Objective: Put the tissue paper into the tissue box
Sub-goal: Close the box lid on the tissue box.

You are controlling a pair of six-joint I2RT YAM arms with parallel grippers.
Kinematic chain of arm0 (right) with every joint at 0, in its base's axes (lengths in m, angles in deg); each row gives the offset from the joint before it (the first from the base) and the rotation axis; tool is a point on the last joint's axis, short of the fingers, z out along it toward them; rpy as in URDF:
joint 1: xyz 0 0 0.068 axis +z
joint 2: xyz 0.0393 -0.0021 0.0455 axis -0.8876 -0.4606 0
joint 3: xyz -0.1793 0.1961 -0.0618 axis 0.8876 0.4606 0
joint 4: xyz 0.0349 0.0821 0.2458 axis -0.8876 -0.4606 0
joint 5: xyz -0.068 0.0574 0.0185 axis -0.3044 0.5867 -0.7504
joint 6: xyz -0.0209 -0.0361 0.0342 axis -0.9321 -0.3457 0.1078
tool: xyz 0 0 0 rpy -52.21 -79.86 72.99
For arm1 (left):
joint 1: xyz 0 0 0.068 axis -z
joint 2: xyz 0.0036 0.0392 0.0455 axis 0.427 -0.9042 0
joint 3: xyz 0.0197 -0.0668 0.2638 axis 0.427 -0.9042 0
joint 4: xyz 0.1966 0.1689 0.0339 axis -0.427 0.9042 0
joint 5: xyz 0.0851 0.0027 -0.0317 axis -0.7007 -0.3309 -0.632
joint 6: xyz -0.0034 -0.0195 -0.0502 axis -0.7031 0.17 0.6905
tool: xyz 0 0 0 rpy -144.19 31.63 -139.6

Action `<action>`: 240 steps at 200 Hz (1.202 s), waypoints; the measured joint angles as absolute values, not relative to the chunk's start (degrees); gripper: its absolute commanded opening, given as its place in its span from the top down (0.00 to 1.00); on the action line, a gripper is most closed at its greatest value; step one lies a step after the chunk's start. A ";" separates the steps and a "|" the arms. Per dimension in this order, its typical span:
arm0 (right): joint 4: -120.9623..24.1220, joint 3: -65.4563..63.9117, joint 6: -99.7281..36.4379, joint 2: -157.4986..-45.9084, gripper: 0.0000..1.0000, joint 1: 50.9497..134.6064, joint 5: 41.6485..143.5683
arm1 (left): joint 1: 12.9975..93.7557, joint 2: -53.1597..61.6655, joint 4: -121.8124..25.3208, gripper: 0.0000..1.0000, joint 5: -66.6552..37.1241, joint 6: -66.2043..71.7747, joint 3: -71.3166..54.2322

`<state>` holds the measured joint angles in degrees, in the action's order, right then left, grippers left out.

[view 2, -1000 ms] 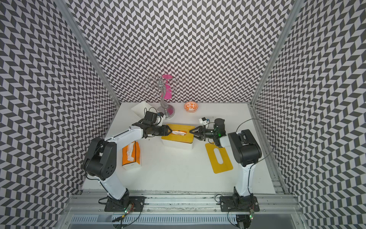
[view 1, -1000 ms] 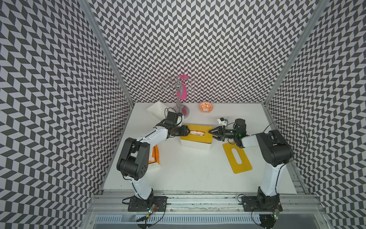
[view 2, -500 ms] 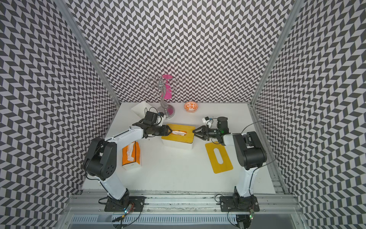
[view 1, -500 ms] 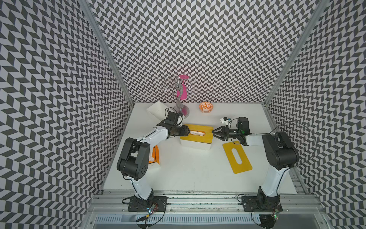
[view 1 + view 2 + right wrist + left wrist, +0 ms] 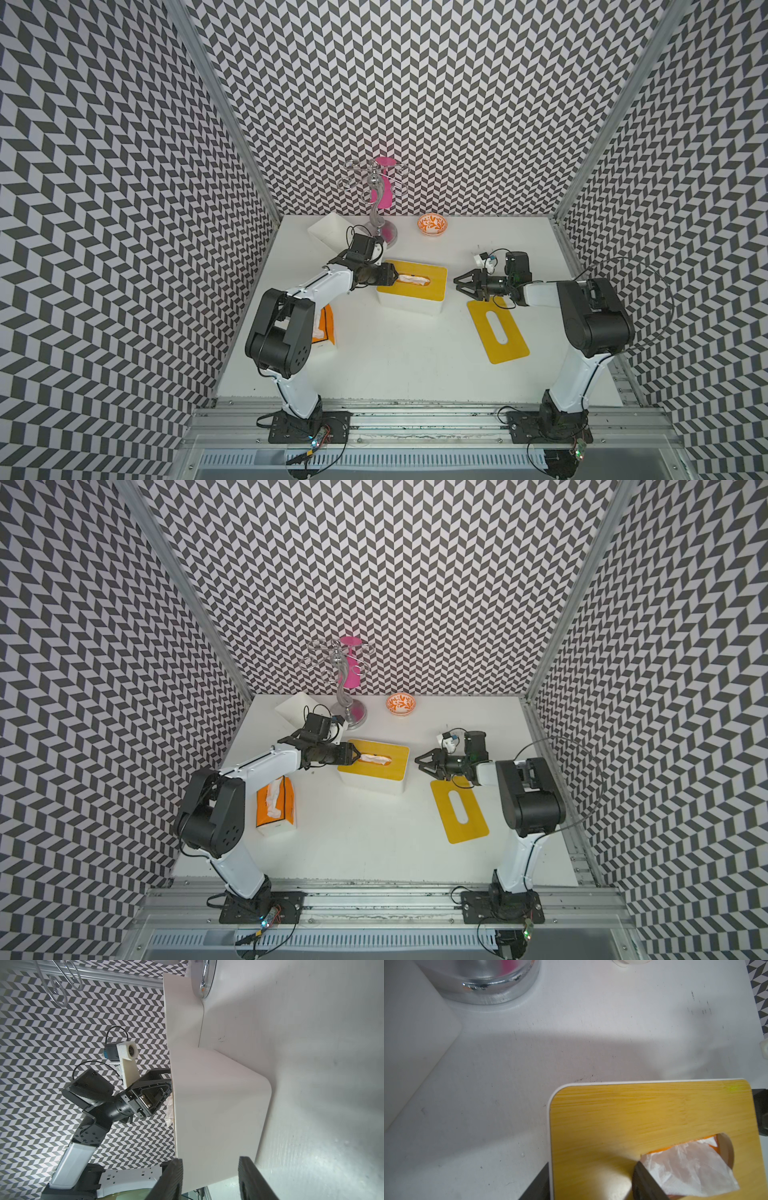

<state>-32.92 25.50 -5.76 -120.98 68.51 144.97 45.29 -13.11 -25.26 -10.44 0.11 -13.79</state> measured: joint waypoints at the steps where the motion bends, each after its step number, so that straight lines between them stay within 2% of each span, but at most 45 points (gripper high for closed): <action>1: -33.08 25.50 -5.94 -120.89 0.51 68.51 144.88 | 45.29 -13.11 -25.26 0.62 -10.44 0.11 -13.79; 43: -36.88 25.52 -10.59 -116.32 0.46 69.62 140.86 | 45.29 -13.11 -25.13 0.58 -10.42 0.11 -13.68; 99: -45.12 20.87 -20.93 -109.00 0.39 75.53 131.90 | 45.29 -12.94 -25.13 0.36 -10.42 -0.13 -13.73; 140: -49.93 17.79 -28.32 -106.05 0.35 80.42 124.47 | 45.29 -11.32 -25.02 0.26 -10.37 -0.04 -14.86; 183: -52.88 15.82 -36.49 -104.93 0.34 84.71 117.21 | 45.24 -7.67 -25.39 0.19 -10.48 0.15 -16.04; 240: -50.91 16.45 -55.40 -100.45 0.37 92.62 108.31 | 44.15 0.70 -28.36 0.14 -13.26 0.81 -20.28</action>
<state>-50.91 16.45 -55.40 -100.45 92.62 108.31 44.15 0.70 -28.36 -13.26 0.81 -20.28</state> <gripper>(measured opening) 0.641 0.855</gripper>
